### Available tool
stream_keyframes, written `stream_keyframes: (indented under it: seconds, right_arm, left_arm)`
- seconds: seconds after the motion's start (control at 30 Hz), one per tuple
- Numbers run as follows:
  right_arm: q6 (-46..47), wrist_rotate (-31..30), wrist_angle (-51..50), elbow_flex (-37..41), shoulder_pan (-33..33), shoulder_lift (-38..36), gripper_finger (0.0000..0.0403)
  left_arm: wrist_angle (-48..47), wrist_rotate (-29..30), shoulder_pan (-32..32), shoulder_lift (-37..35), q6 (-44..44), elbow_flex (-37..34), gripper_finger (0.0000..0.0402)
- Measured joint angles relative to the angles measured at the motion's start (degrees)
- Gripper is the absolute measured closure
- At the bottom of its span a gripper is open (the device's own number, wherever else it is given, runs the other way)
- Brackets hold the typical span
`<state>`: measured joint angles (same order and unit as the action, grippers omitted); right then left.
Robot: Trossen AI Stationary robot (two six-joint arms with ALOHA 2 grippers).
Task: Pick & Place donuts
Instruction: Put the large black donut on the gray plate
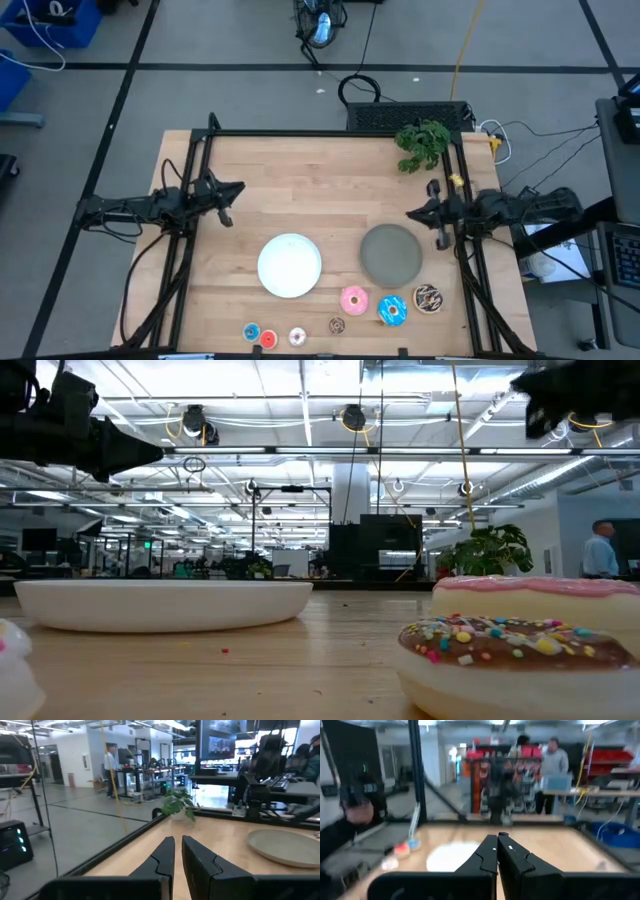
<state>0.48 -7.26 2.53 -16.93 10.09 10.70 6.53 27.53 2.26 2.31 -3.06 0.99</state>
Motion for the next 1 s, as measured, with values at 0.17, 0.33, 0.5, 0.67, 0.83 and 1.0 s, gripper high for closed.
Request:
stream_keyframes:
  seconds: [0.17, 0.33, 0.5, 0.67, 0.83, 1.0]
  right_arm:
    - [5.96, -4.84, -16.58, -17.17, 3.68, 17.20, 0.0403]
    - [17.71, -4.72, -39.37, -35.79, 8.03, 33.66, 0.0403]
    - [33.55, -0.61, -59.61, -48.55, 14.00, 47.37, 0.0403]
    - [43.00, 9.08, -65.30, -54.63, 21.49, 58.45, 0.0403]
    - [48.66, 8.05, -68.47, -57.81, 28.67, 64.89, 0.0403]
    - [49.84, 2.96, -68.68, -57.81, 32.98, 68.41, 0.0403]
  left_arm:
    - [-0.61, 1.51, 0.00, 0.00, -0.55, -0.02, 0.0360]
    - [-0.58, 1.73, 0.00, 0.00, -1.70, -0.02, 0.0360]
    - [-0.71, 1.99, 0.00, 0.00, -3.20, -0.02, 0.0360]
    - [-0.72, 2.59, 0.00, 0.00, -5.94, -0.02, 0.0360]
    - [-0.27, 2.60, 0.00, 0.00, -6.99, -0.02, 0.0360]
    - [-0.29, 2.28, 0.00, 0.00, -7.49, -0.02, 0.0360]
